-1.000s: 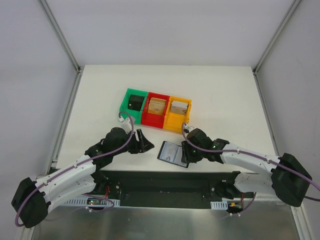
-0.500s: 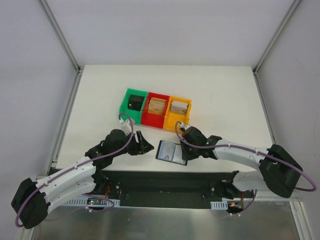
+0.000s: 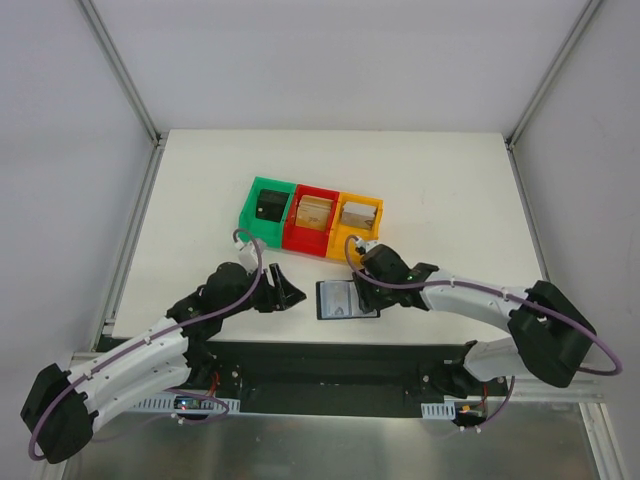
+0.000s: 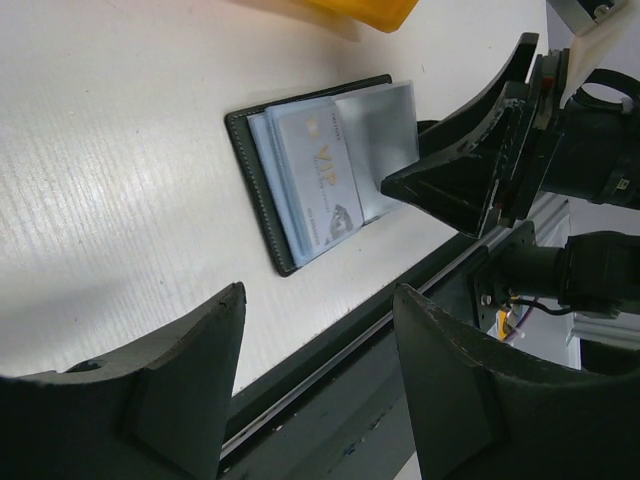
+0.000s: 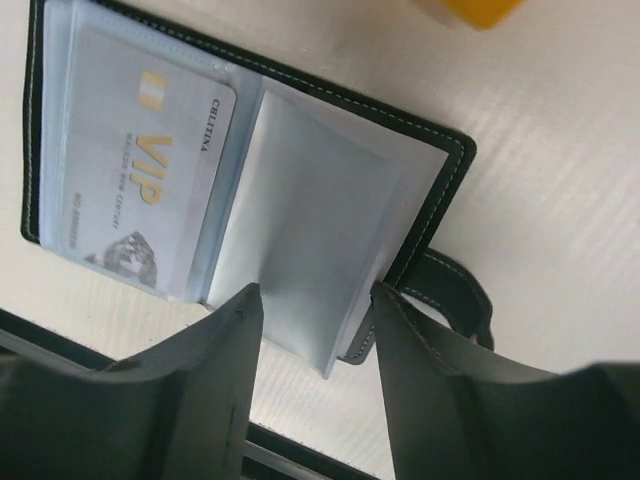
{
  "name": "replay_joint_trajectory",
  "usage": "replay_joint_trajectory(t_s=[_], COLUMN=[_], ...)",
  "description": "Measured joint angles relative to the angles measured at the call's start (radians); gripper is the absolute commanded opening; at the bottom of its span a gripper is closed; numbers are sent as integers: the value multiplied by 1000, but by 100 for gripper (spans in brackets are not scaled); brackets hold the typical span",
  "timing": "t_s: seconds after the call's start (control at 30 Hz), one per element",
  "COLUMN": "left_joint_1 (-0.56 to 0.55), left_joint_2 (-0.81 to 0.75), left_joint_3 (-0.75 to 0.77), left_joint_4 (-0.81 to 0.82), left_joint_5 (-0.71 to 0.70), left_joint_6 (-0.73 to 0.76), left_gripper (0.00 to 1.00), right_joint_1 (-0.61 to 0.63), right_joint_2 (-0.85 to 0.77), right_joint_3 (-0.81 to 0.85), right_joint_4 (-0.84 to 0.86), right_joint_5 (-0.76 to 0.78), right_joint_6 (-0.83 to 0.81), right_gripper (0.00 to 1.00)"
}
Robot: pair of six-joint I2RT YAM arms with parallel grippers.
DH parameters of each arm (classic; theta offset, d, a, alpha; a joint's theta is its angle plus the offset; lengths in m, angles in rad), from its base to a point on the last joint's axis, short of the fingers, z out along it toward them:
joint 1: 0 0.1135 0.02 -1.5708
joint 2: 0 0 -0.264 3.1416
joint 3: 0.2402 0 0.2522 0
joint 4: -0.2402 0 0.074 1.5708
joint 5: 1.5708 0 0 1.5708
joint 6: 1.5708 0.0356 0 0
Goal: Take the credit cards out of the card holder
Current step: Remove the credit card from the card holder.
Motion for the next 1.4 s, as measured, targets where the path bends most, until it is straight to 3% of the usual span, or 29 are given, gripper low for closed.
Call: replay_joint_trajectory(t_s=[0.37,0.47,0.63,0.93,1.13,1.4], left_joint_1=[0,0,-17,-95,-95,-95], left_joint_2=[60,125,233,504,662,708], left_joint_3=[19,40,66,157,187,188], left_joint_4=[-2,21,108,294,381,412], left_joint_5=[-19,1,34,62,82,79], left_joint_6=[2,-1,-21,-53,-80,-104], left_gripper=[54,46,35,16,8,4], right_joint_1=[-5,-6,-31,-135,-135,-152], right_joint_2=[-324,-384,-499,-440,-369,-301], right_joint_3=[16,12,-110,-209,-216,-216], right_joint_4=[-193,-180,-70,123,221,287], right_joint_5=[150,158,77,-184,-266,-315], right_joint_6=[2,2,17,113,146,156], right_gripper=[65,69,67,47,46,46])
